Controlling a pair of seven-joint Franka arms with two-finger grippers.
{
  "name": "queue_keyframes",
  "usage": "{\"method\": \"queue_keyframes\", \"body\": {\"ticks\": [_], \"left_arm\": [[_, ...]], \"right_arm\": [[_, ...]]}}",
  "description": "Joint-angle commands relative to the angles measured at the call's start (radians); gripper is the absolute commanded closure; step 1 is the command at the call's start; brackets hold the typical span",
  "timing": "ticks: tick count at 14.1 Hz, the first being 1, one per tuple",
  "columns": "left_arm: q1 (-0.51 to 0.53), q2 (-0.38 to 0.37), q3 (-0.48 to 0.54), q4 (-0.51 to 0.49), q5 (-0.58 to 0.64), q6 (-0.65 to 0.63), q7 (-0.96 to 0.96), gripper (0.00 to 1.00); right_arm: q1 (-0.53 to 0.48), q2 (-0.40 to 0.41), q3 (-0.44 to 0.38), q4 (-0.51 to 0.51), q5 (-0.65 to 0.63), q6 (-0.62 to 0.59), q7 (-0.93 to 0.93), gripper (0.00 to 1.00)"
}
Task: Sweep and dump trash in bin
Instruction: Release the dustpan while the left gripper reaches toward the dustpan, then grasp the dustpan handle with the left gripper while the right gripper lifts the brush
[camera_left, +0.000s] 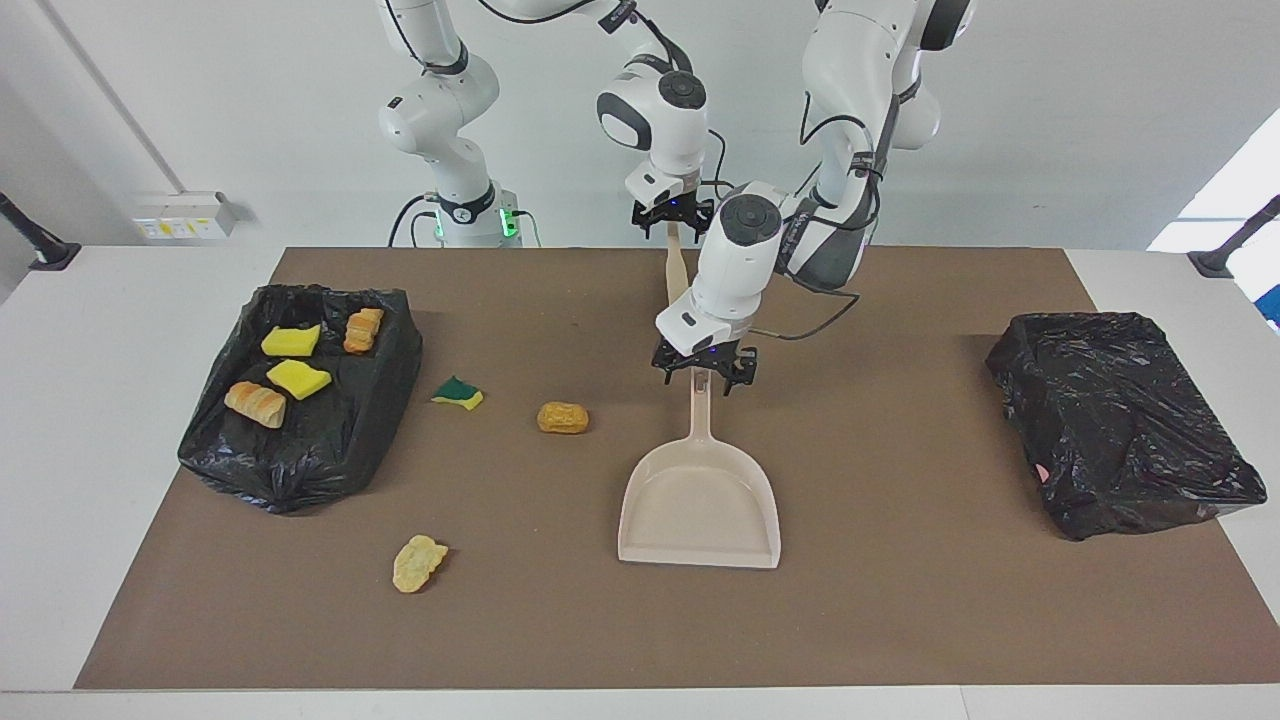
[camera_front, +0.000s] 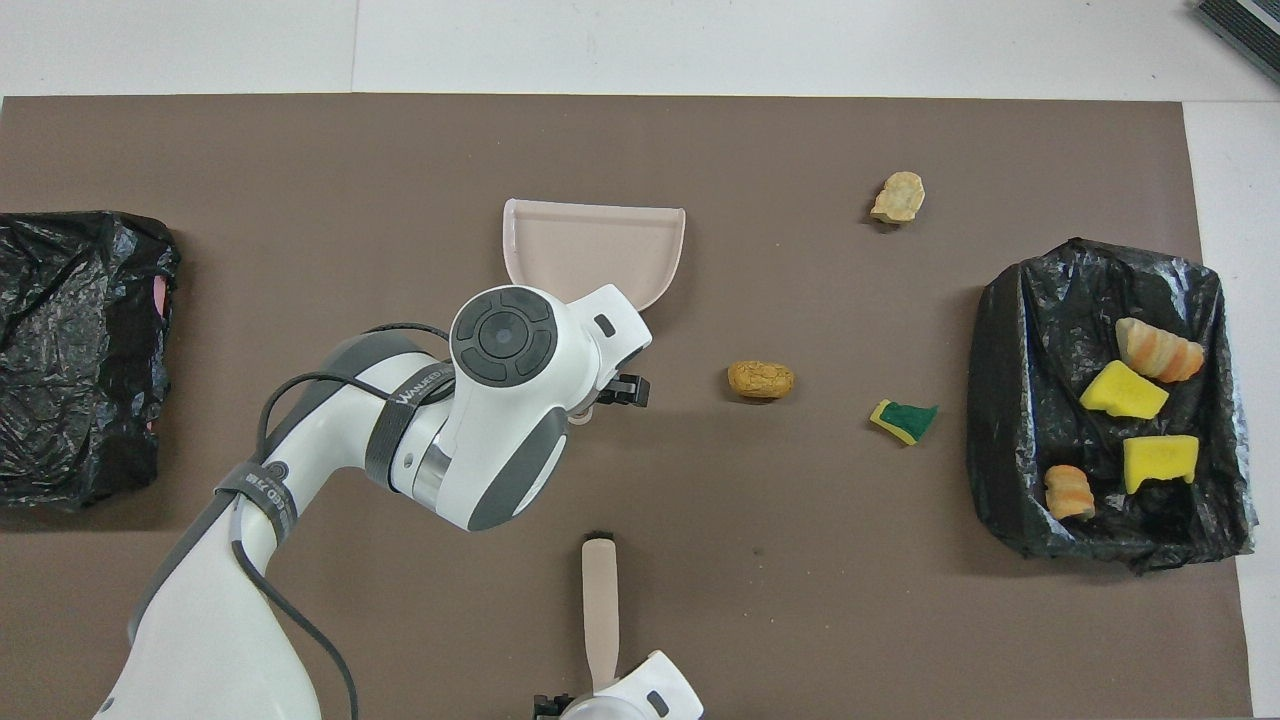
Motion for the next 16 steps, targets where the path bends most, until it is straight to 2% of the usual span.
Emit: {"method": "queue_keyframes", "body": {"ticks": [1,2,3,4,5,6,7,11,12,16], "left_arm": [[-0.006,0.028,0.007,-0.007,0.013,0.055,-0.016,0.0],[-0.006,0.034,0.009,0.003,0.013,0.058,-0.019,0.0],[-0.006,0.044,0.01,0.02,0.015,0.056,-0.019,0.0],[-0.006,0.049,0.01,0.032,0.016,0.055,-0.019,0.0],[-0.006,0.049,0.01,0.034,0.039,0.052,-0.019,0.04],[-0.006,0.049,0.009,0.034,0.077,0.05,-0.019,0.13],[-0.006,0.049,0.009,0.037,0.099,0.05,-0.019,0.15],[-0.005,0.061,0.01,0.057,0.105,0.049,-0.017,0.36],[-0.005,0.061,0.009,0.057,0.105,0.049,-0.016,0.37],[-0.002,0.06,0.009,0.06,0.127,0.044,-0.002,0.59]], "right_arm": [[0.008,-0.002,-0.002,-0.02,0.019,0.038,0.029,0.08],[0.008,-0.001,-0.002,-0.02,0.02,0.038,0.027,0.17],[0.008,-0.001,-0.002,-0.02,0.02,0.038,0.027,0.3],[0.008,-0.001,-0.002,-0.02,0.02,0.037,0.027,0.51],[0.008,-0.001,-0.002,-0.018,0.02,0.035,0.026,0.67],[0.008,-0.001,-0.002,-0.018,0.019,0.035,0.032,0.86],[0.008,0.001,-0.002,-0.018,0.019,0.034,0.032,1.0],[0.001,0.004,-0.002,-0.003,0.019,0.003,0.032,1.0],[-0.004,-0.007,-0.004,-0.003,0.02,-0.031,0.032,1.0],[-0.094,-0.109,-0.006,-0.003,0.02,-0.196,-0.049,1.0]]}}
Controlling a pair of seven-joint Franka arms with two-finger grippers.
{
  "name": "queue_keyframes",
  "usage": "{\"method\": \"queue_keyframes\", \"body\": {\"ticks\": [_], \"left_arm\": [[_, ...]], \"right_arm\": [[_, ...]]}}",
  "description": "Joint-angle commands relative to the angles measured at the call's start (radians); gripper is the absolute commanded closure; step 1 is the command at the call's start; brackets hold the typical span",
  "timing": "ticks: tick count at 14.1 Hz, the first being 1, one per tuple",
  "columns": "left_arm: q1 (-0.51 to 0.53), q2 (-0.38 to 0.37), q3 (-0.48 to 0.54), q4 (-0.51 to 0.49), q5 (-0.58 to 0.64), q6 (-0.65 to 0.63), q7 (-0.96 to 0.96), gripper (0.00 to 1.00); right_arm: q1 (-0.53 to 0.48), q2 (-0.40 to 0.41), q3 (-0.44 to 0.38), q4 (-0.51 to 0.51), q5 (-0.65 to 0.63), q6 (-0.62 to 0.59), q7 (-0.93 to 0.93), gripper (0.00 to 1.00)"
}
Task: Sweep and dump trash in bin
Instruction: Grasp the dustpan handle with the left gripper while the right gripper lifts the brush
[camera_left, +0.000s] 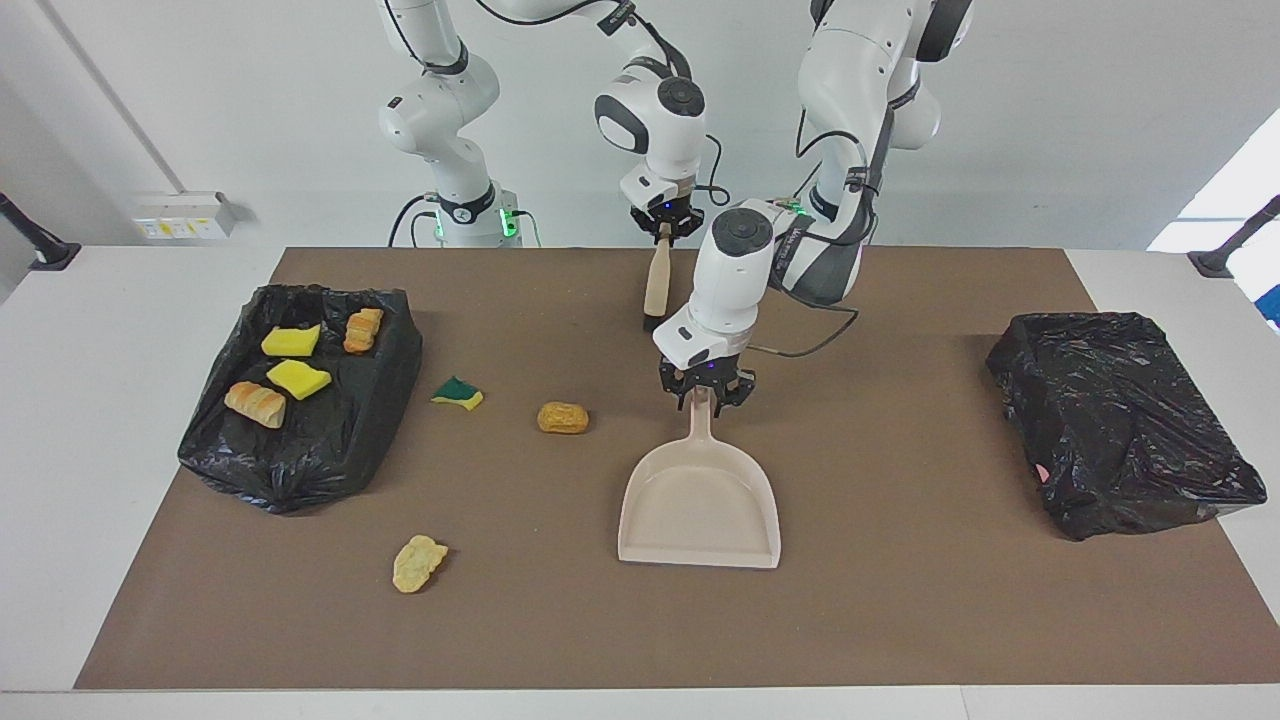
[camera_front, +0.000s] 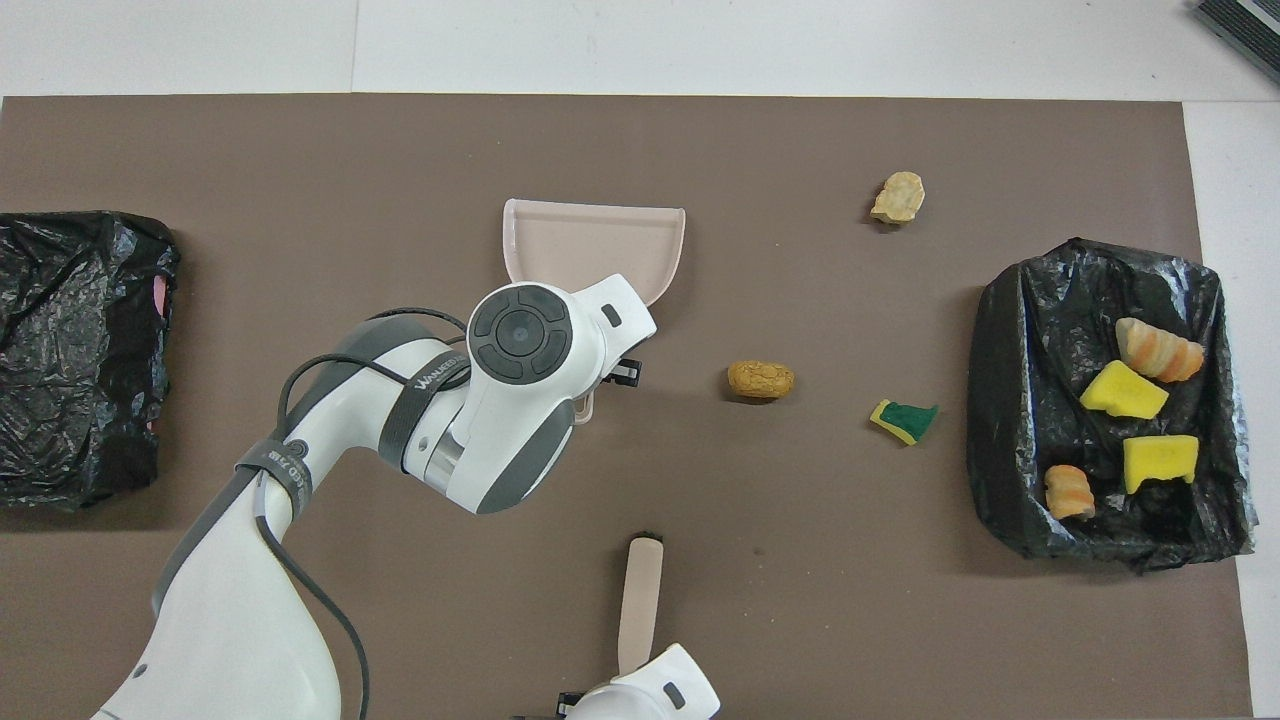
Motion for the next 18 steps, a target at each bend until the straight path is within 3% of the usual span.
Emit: {"method": "queue_keyframes", "body": {"ticks": [1,2,3,6,9,14,18], "left_arm": [[0.009,0.017,0.004,0.033,0.057,-0.008,0.016,0.74],[0.01,0.016,0.005,0.042,0.062,-0.025,0.047,0.9],[0.01,0.011,0.005,0.047,0.062,-0.042,0.108,1.0],[0.01,-0.025,0.01,0.055,0.103,-0.112,0.239,1.0],[0.012,-0.076,0.014,0.053,0.103,-0.232,0.423,1.0],[0.041,-0.165,0.031,0.038,0.105,-0.402,0.738,1.0],[0.084,-0.266,0.031,0.001,0.105,-0.51,1.001,1.0]], "right_arm": [[-0.083,-0.112,0.001,-0.009,0.02,-0.128,-0.088,1.0],[-0.117,-0.142,0.001,-0.009,0.018,-0.179,-0.123,1.0],[-0.149,-0.177,-0.002,-0.009,0.02,-0.231,-0.172,1.0],[-0.247,-0.248,-0.005,-0.005,0.018,-0.333,-0.298,1.0],[-0.336,-0.257,-0.008,0.024,-0.005,-0.396,-0.367,1.0],[-0.486,-0.24,-0.007,0.028,-0.152,-0.416,-0.441,1.0],[-0.647,-0.217,-0.005,0.014,-0.198,-0.379,-0.556,1.0]]}}
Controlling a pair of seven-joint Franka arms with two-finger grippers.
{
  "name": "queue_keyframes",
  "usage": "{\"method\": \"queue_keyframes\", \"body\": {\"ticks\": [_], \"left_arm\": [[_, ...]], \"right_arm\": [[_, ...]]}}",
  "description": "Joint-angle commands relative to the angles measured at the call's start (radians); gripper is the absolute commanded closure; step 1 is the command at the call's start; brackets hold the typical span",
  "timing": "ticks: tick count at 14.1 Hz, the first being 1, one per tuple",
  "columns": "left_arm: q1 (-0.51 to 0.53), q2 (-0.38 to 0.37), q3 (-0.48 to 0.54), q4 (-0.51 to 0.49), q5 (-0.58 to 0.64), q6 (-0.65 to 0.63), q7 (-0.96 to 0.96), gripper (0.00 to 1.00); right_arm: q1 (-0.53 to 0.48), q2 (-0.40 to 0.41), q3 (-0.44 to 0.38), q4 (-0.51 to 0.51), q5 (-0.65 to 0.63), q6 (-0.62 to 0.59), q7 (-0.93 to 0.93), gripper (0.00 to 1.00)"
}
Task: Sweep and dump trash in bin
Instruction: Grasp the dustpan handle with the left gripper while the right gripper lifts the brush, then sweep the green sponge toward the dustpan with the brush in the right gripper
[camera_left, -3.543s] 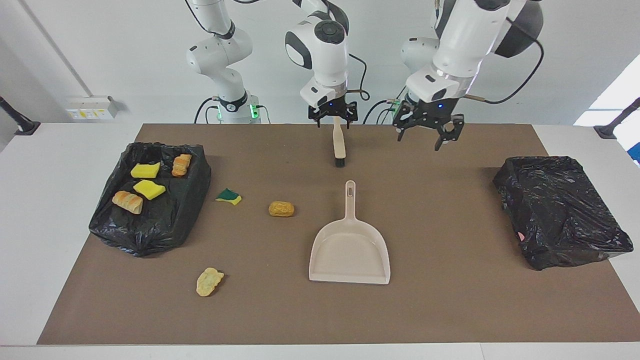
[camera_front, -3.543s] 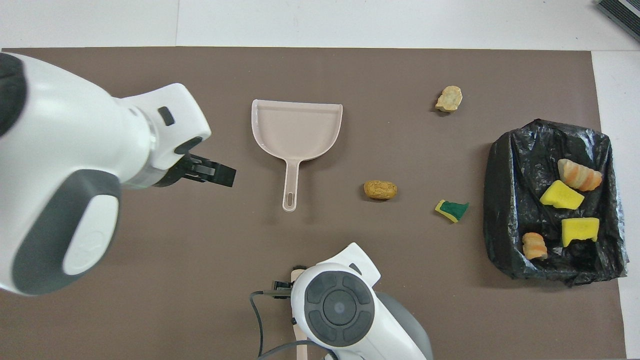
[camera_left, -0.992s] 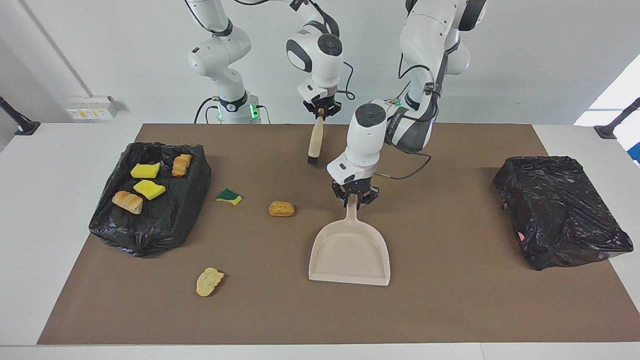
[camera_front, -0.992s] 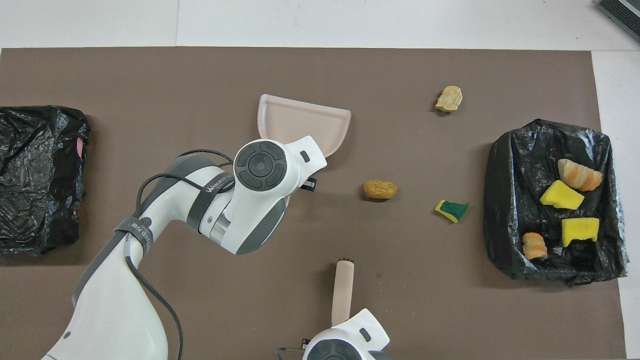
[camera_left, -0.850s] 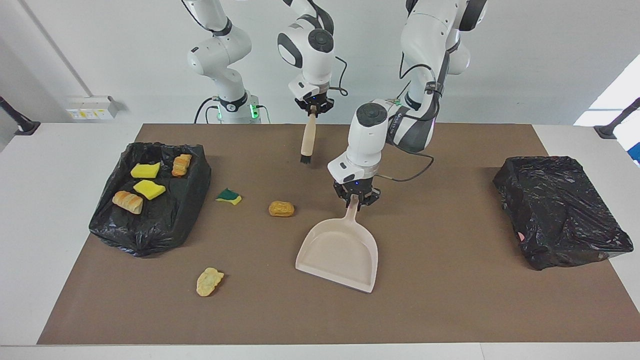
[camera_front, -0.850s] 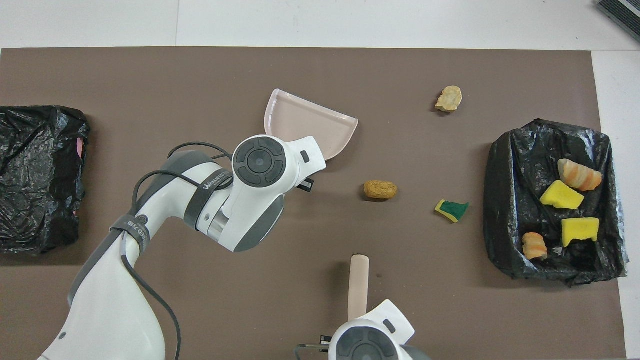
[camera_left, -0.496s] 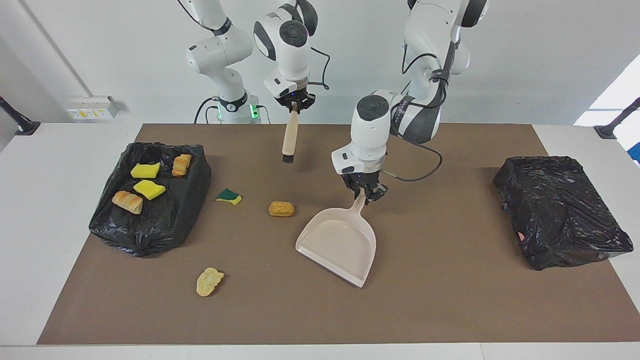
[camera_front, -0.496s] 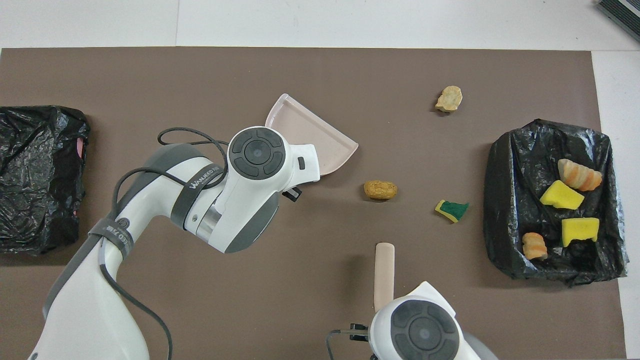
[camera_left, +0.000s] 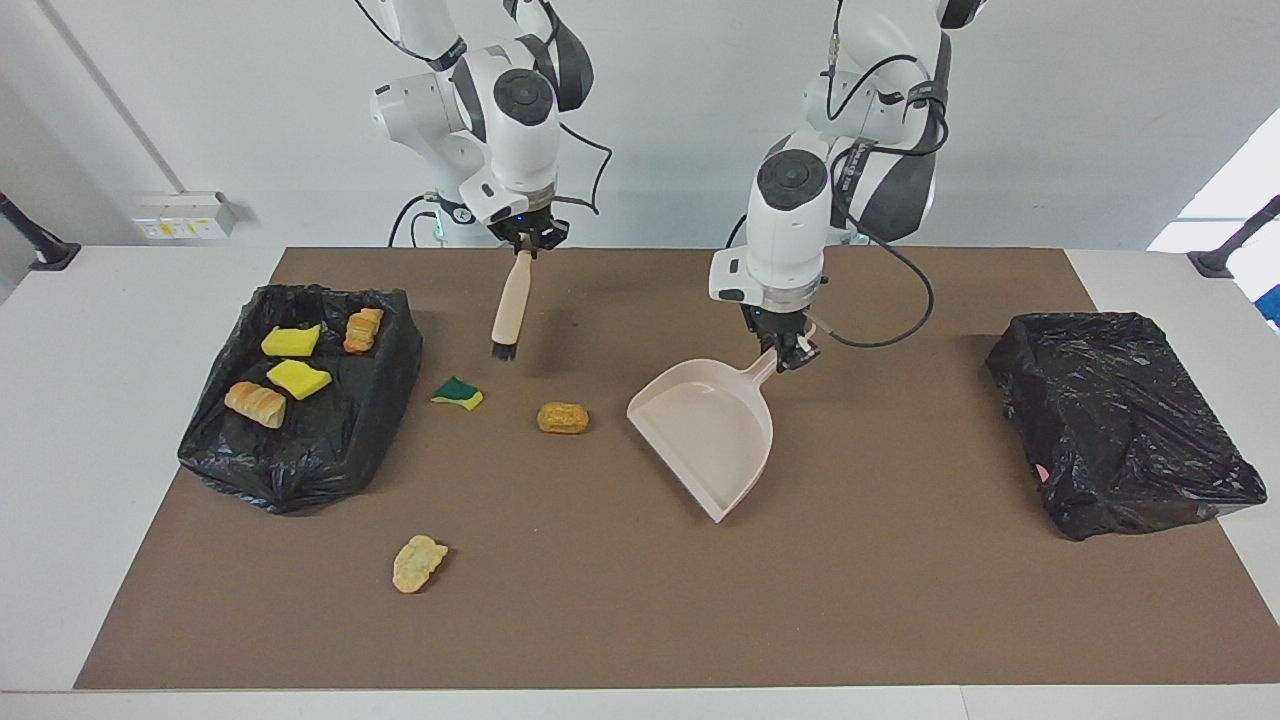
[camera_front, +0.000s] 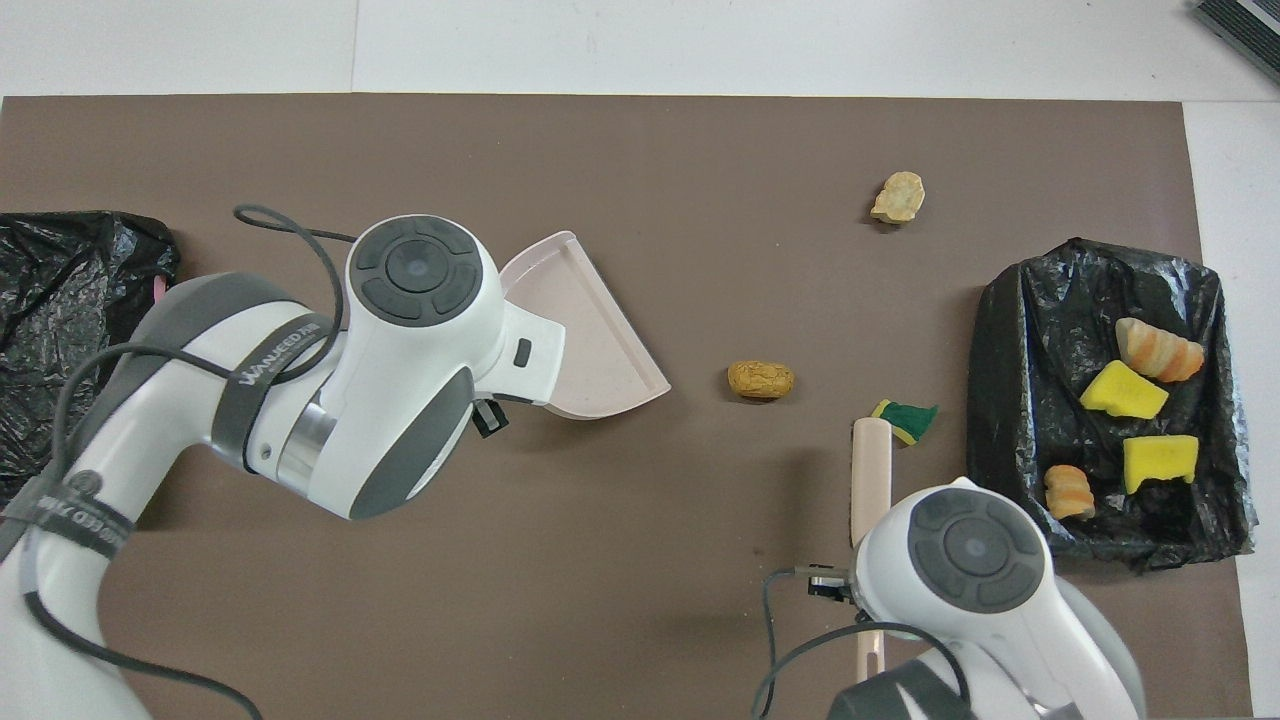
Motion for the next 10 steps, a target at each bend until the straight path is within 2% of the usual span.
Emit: {"method": "queue_keyframes", "body": {"ticks": [1,3,7,10], "left_arm": [[0.013,-0.097,-0.004,-0.08,0.016,-0.03,0.138,1.0],[0.012,-0.121,-0.004,-0.124,0.016,-0.023,0.169,1.0],[-0.003,-0.132,-0.005,-0.167,0.016,-0.01,0.255,1.0],[-0.028,-0.126,-0.007,-0.221,0.017,0.091,0.257,1.0]], "right_arm": [[-0.111,0.023,0.011,0.0,-0.027,0.033,-0.076,1.0],[-0.209,0.039,0.011,-0.006,-0.027,0.072,-0.176,1.0],[-0.263,0.074,0.011,-0.037,-0.065,0.135,-0.204,1.0],[-0.309,0.102,0.012,-0.058,-0.091,0.19,-0.23,1.0]]}}
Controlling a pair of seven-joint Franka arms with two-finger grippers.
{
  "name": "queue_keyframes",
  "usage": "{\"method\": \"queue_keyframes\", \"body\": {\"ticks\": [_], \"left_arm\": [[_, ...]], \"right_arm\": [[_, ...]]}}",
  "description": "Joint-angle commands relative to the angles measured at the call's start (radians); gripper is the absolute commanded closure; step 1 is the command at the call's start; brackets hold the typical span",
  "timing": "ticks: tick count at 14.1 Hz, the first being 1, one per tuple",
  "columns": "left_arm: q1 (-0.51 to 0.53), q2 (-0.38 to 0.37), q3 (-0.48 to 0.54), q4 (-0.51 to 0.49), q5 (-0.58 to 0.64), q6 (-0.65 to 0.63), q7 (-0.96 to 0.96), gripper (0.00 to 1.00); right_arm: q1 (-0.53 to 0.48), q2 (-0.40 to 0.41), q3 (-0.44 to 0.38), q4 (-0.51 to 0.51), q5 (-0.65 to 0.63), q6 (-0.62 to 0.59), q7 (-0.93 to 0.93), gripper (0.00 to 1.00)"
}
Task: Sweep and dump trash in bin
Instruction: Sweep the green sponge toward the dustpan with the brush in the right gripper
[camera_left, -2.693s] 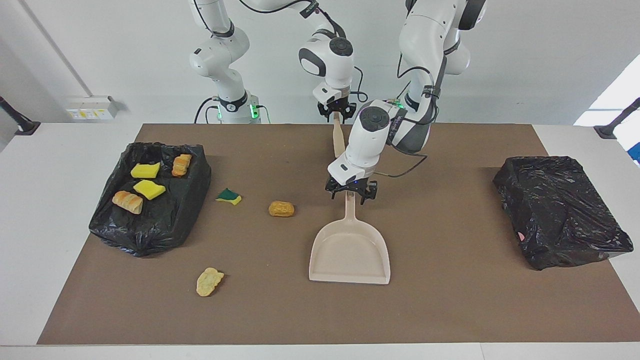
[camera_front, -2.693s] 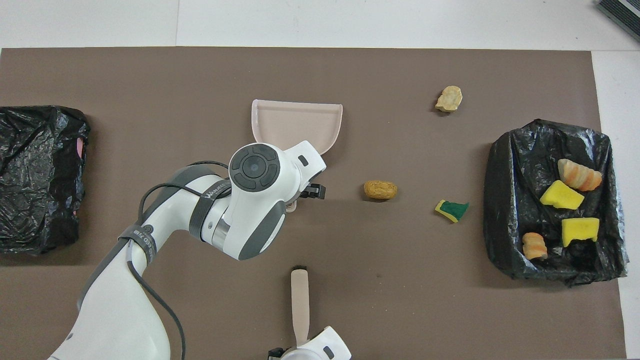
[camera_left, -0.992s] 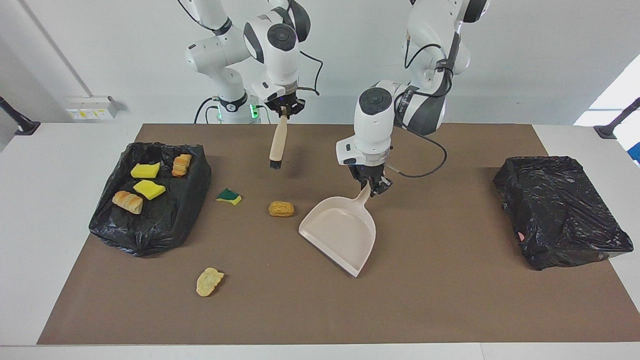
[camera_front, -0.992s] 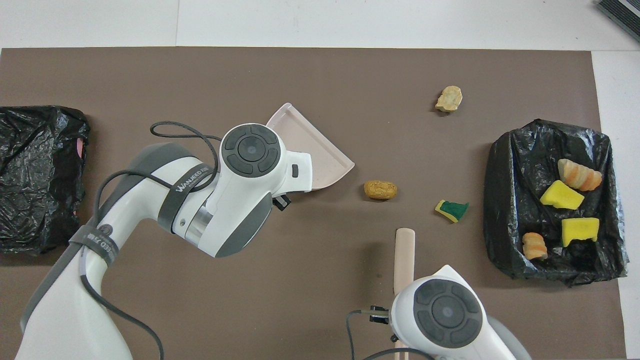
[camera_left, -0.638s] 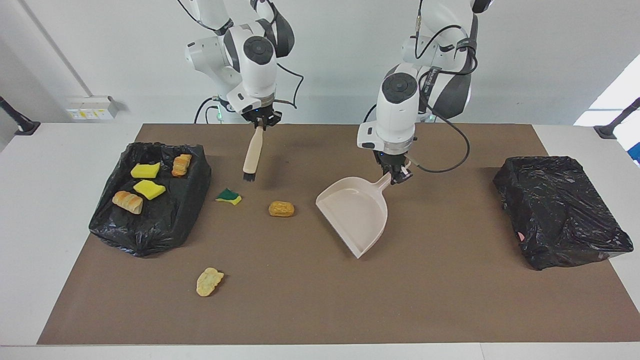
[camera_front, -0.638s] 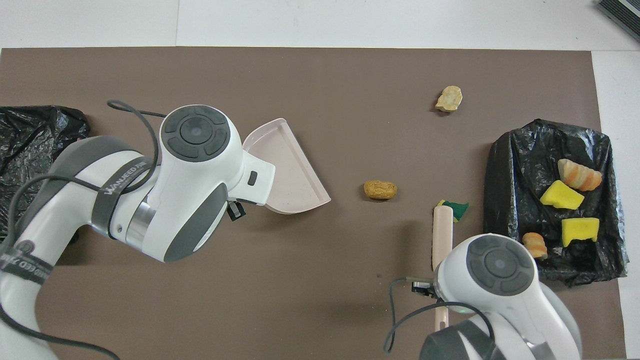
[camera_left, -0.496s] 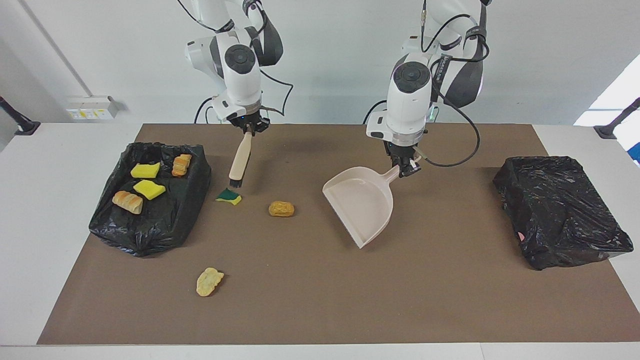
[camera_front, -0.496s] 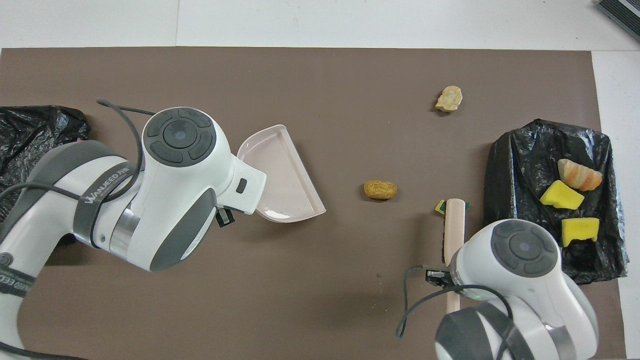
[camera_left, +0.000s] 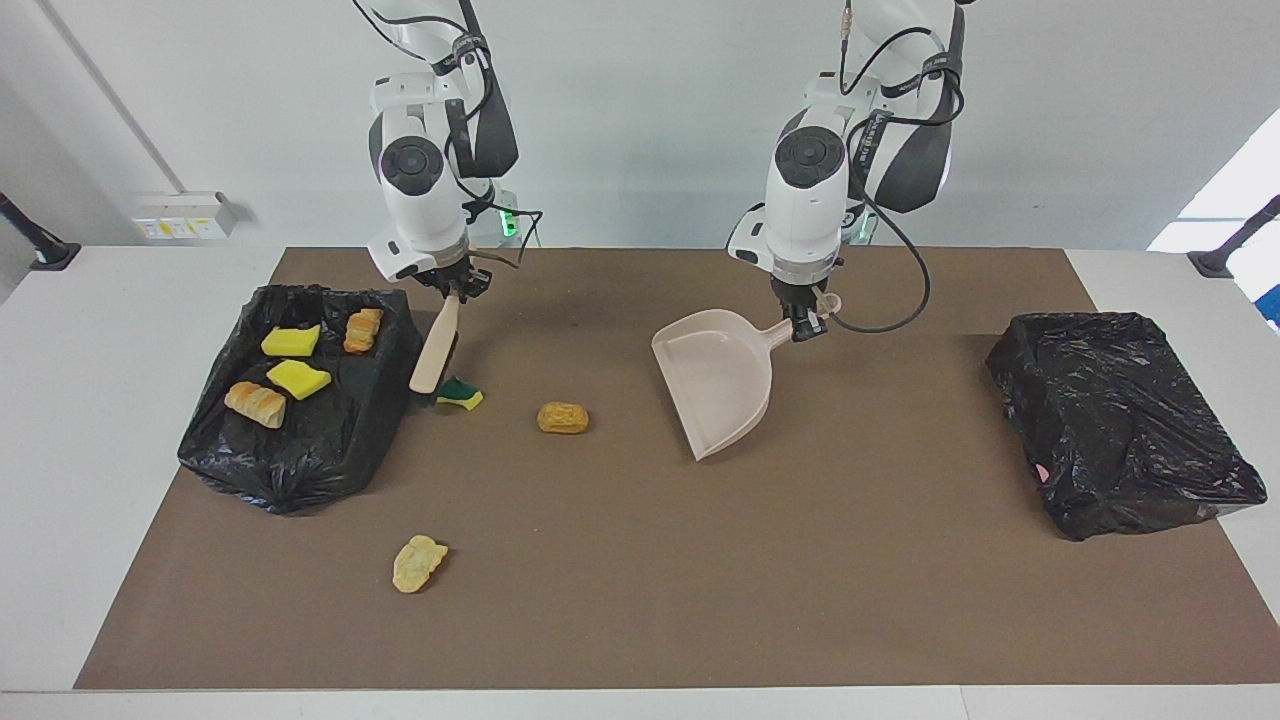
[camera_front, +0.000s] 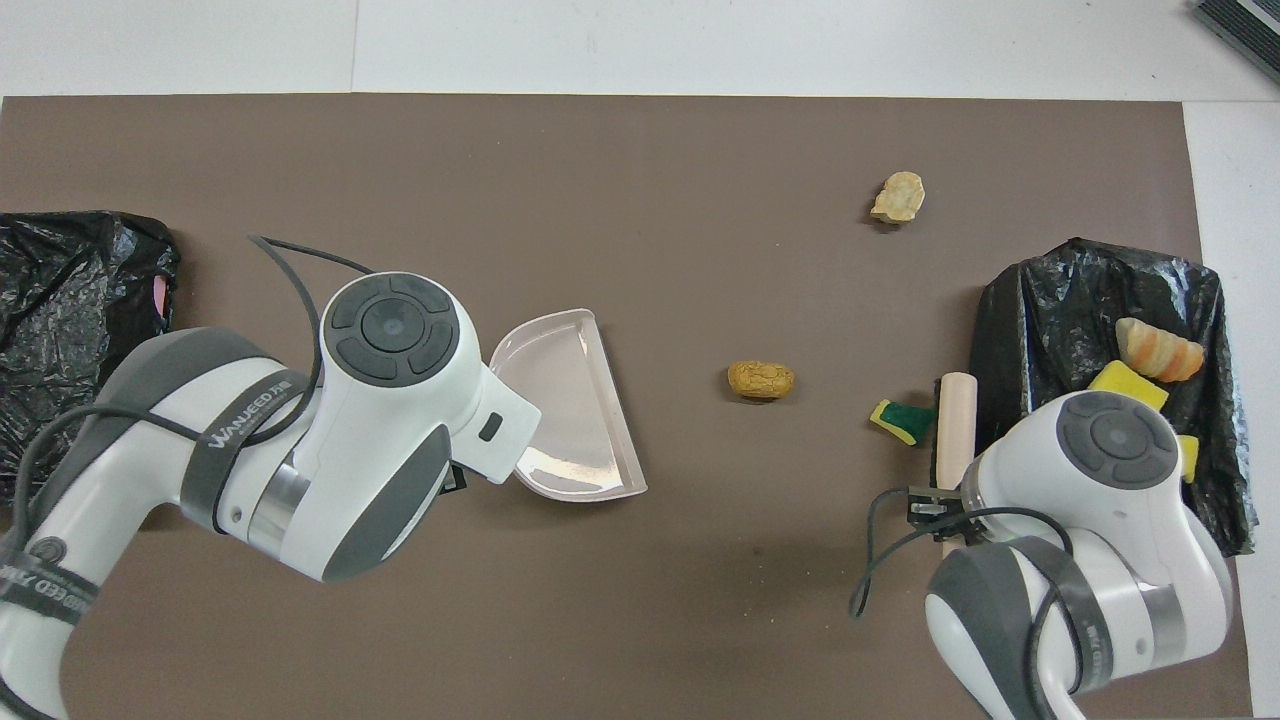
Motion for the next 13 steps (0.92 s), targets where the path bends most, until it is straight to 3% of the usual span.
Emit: {"method": "queue_keyframes", "body": {"ticks": [1,6,13], "left_arm": [[-0.028,-0.021,0.007,-0.065,0.017,0.102,0.013,1.0],[-0.06,-0.012,0.007,-0.117,0.036,0.177,0.011,1.0],[-0.069,0.031,0.007,-0.164,0.036,0.308,0.01,1.0]], "right_arm": [[-0.042,0.008,0.013,-0.032,-0.02,0.066,-0.048,1.0],[-0.025,0.095,0.019,-0.029,-0.023,0.145,-0.086,1.0],[0.145,0.236,0.021,0.115,0.072,0.184,-0.087,1.0]]}}
